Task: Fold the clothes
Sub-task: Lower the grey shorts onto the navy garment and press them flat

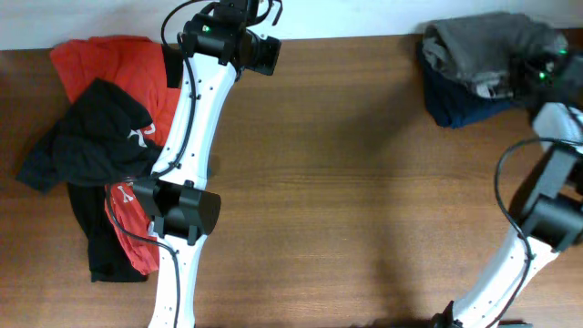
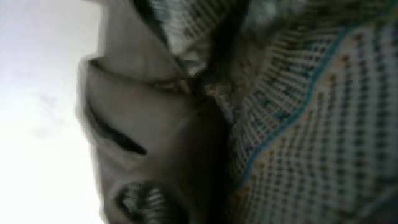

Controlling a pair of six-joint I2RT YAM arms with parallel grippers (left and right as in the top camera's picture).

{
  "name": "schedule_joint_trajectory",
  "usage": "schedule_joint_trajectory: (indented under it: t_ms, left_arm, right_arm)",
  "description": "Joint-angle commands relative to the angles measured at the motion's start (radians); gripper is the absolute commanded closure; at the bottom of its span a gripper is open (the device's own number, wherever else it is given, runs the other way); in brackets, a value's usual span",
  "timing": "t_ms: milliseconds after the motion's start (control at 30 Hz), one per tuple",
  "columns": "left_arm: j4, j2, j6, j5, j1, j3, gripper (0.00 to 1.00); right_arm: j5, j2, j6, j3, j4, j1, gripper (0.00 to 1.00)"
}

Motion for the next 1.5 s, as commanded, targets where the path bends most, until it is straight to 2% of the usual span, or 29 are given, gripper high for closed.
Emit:
schedule_joint_trajectory:
  t_ms: [0,33,67,200,267,400,467,500,567,667,767,867,1000,1133,1400,1467]
  left_arm:
    - [0.011,0.0,-0.026,-0.006,0.006,0.013,0.5]
    - [0.011,0.003,-0.026,-0.007,0.006,0.013,0.5]
    - [0.01,0.007,-0.026,-0.006,0.006,0.013,0.49]
    - [0.011,0.012,-0.025,-0.007,0.006,0.013,0.49]
    - [0.011,0.013,-0.025,-0.007,0.006,0.013,0.49]
    - [0.025,0.016,-0.025,-0.007,0.006,0.013,0.49]
    - [0.033,0.019,-0.025,-0.007,0.006,0.013,0.49]
    - [0.037,0.027,-0.024,-0.008,0.006,0.013,0.49]
    - [0.037,0.036,-0.025,-0.007,0.006,0.013,0.49]
    - [0.037,0.06,-0.025,-0.007,0.006,0.013,0.49]
    - [0.037,0.078,-0.025,-0.007,0.006,0.013,0.49]
    - [0.037,0.081,-0.024,-0.007,0.006,0.013,0.49]
    - [0.043,0.081,-0.024,-0.008,0.006,0.013,0.49]
    - [0.045,0.081,-0.024,-0.008,0.006,0.013,0.49]
    - [0.048,0.081,-0.024,-0.042,0.008,0.013,0.48]
    - [0.047,0.081,-0.024,-0.044,0.013,0.013,0.3]
  right_arm:
    - [-0.101,-0.159,-0.237,0.013,-0.191,-0.027,0.48]
    - [-0.1,-0.183,-0.311,0.013,-0.26,-0.032,0.44]
    - [-0.088,-0.222,-0.448,0.013,-0.367,-0.04,0.38]
    - [-0.085,-0.293,-0.719,0.013,-0.519,-0.048,0.34]
    - [-0.085,-0.313,-0.835,0.013,-0.529,-0.044,0.3]
    - [-0.06,-0.307,-1.1,0.014,-0.398,0.002,0.24]
    - [0.05,-0.298,-1.173,0.014,-0.303,0.036,0.22]
    - [0.143,-0.278,-1.246,0.014,-0.189,0.074,0.19]
    - [0.177,-0.249,-1.299,0.014,-0.093,0.101,0.12]
    - [0.208,-0.177,-1.319,0.014,0.074,0.135,0.0]
    - [0.212,-0.051,-1.311,0.014,0.266,0.149,0.01]
    - [0.252,0.052,-1.256,0.014,0.362,0.149,0.01]
    - [0.286,0.167,-1.227,0.015,0.357,0.146,0.01]
    - [0.286,0.258,-1.193,0.014,0.259,0.146,0.01]
    - [0.286,0.238,-1.194,0.014,0.206,0.146,0.01]
    - [0.286,0.186,-1.194,0.015,0.191,0.146,0.01]
